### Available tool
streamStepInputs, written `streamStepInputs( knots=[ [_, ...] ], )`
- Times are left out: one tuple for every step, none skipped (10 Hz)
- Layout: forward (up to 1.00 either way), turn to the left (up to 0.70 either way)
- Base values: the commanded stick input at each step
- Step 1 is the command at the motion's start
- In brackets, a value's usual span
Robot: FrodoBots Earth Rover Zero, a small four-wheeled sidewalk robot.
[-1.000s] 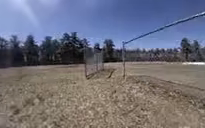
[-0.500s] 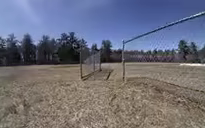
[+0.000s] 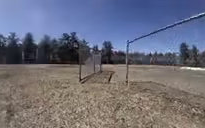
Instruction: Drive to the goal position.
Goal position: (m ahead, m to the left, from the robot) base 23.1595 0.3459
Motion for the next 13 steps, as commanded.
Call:
streamStepInputs(
  knots=[
    [0.70,0.00],
    [0.70,0.00],
    [0.70,0.00],
    [0.70,0.00],
    [0.70,0.00],
    [0.70,0.00],
    [0.70,0.00],
    [0.70,0.00],
    [0.70,0.00],
    [0.70,-0.02],
    [0.70,-0.13],
    [0.70,-0.33],
    [0.70,-0.35]
  ],
)
